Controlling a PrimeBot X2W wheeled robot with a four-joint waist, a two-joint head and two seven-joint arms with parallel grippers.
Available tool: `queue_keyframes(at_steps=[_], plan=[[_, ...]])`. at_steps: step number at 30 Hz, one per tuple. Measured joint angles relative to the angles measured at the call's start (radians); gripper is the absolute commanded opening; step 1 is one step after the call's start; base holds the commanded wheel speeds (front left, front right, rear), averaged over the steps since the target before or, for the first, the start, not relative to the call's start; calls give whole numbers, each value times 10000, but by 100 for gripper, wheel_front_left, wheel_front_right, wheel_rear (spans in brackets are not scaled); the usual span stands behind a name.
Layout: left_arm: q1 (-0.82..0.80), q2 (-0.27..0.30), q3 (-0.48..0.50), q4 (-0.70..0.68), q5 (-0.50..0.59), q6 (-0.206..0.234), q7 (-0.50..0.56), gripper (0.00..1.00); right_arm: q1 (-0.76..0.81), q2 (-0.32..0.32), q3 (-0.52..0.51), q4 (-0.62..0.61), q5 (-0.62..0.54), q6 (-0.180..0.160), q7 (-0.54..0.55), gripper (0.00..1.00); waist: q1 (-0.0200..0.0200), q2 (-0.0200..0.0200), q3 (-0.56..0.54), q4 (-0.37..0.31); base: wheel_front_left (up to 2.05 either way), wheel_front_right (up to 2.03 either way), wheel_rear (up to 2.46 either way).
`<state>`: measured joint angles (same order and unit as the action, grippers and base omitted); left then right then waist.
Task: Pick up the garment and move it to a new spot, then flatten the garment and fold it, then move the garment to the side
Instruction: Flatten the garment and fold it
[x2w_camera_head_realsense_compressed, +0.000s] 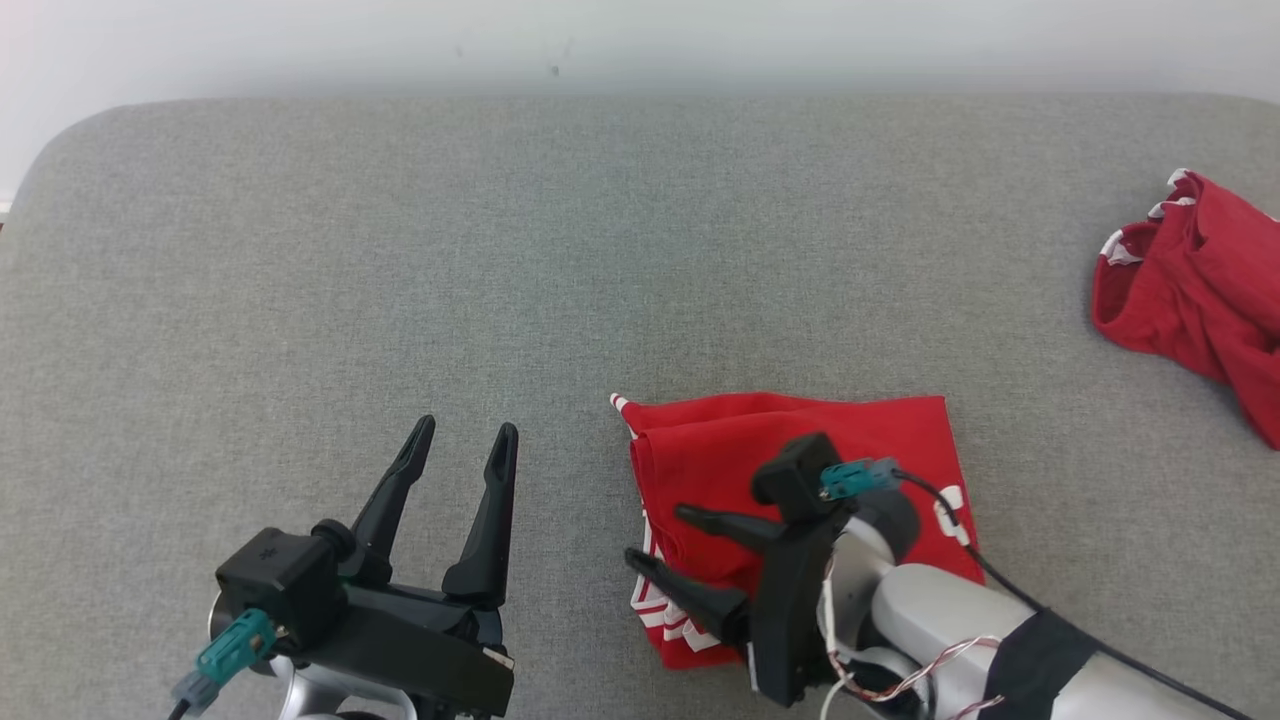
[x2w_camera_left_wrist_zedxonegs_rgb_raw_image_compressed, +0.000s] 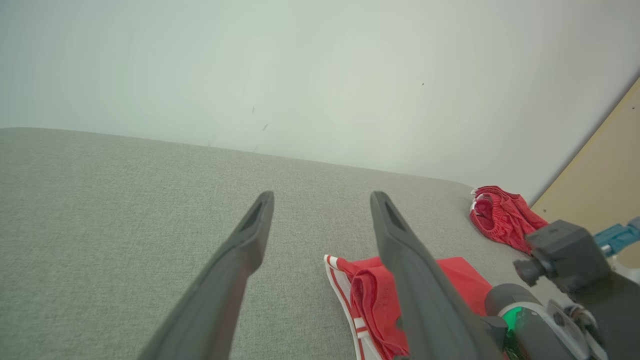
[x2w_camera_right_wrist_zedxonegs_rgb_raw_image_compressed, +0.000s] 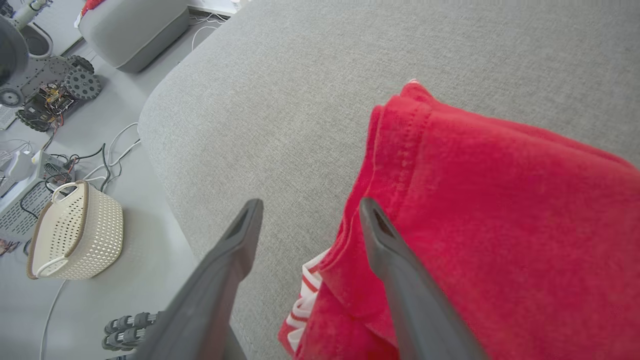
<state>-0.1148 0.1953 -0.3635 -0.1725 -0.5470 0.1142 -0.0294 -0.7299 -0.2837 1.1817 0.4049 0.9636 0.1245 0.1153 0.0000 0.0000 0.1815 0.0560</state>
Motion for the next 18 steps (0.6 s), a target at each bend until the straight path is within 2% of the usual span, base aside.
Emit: queue_keyframes(at_steps=[4,8,11,18], plan=[[17,12,36,10,-2,0,-77,100,-25,222,209,-495,-150,0,-380,100,0,0,-81,-106,0,0,0],[101,71,94,0,-2,2,-92,100,-122,211,-180,-748,-234,0,-947,100,0,0,-146,-278,0,0,0],[238,77,67,-8,-2,2,-163,100,-181,-77,-591,-840,-305,-36,-1383,100,0,0,-198,-447,0,0,0],[377,56,-171,-94,17,-4,-165,100,102,-1080,-1580,-932,-194,-635,-2349,100,0,0,-298,-936,0,0,0]])
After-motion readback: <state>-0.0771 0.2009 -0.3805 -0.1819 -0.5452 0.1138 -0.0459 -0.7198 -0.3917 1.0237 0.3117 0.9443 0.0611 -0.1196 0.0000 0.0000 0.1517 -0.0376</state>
